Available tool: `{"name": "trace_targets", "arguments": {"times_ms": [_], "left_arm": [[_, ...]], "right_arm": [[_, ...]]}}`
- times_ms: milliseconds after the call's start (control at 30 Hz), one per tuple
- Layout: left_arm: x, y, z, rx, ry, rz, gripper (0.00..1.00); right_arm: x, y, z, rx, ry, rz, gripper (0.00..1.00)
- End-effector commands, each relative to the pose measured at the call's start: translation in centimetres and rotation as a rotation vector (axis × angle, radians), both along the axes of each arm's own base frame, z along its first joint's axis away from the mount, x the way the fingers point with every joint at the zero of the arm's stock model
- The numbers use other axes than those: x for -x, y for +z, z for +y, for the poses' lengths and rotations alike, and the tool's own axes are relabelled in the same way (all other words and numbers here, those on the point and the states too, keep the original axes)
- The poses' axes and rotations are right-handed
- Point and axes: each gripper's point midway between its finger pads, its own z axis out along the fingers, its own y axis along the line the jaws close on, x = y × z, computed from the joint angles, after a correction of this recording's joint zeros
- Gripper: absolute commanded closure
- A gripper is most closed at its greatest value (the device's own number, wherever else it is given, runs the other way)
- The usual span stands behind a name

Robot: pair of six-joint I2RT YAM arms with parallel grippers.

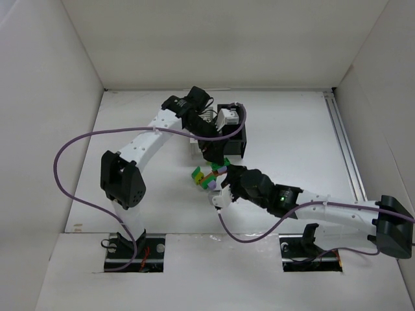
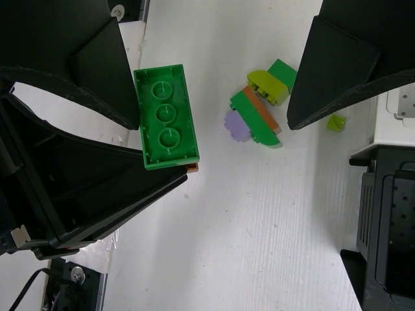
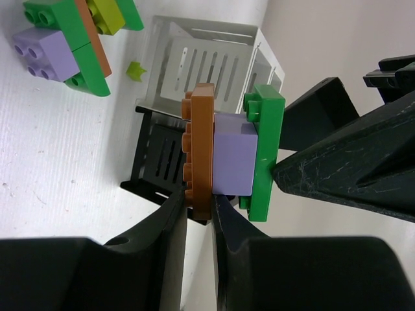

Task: Sort the legos into containers by color

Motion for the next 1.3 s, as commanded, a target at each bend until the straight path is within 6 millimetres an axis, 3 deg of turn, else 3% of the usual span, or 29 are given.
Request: {"name": "trace_targets", "arguments": {"times_ms": [0,200,367,467,667,900,1033,1100,1267], "left_arm": [[1.5,-0.1,0.0,0.004,-0.038,0.025,0.04],[2.9,-0.1,0.1,0.018,-0.098,0.09,0.0],[2.5,-0.3,-0.1,0.013,-0.09,0.082,0.0],[2.0,-0.4,-0.2,0.014,-0.08,0.069,0.1],[1.8,-0.3,-0.3,0.014,-0.066,0.059,0.17],[2.1,-0.3,-0.2,0.019,-0.074,0.065,0.39],[2.0,-0.4,-0.3,0.013,-0.074,0.074,0.68],[1.8,-0.5,-0.4,0.012,-0.074,0.075,0.85],[0.6,0.5,-0.9,0.029,-0.047,0.061,0.85]], "right_arm": [[-0.4,3.0,0.6,-0.114,-0.023,-0.047,1.0],[-0.4,3.0,0.5,-0.119,-0.035,-0.044,1.0],[-0.4,2.9,0.5,-0.125,-0.039,-0.038,1.0],[-0.4,2.5,0.4,-0.116,-0.039,-0.034,1.0],[-0.2,1.8,0.3,-0.091,-0.027,-0.027,1.0],[-0.1,1.4,0.1,-0.067,-0.024,-0.025,1.0],[-0.5,1.0,-0.1,-0.034,-0.048,-0.033,1.0],[-0.5,-0.2,-0.7,0.021,-0.06,-0.015,1.0],[0.1,-1.4,-1.1,0.097,-0.056,0.007,1.0]]}}
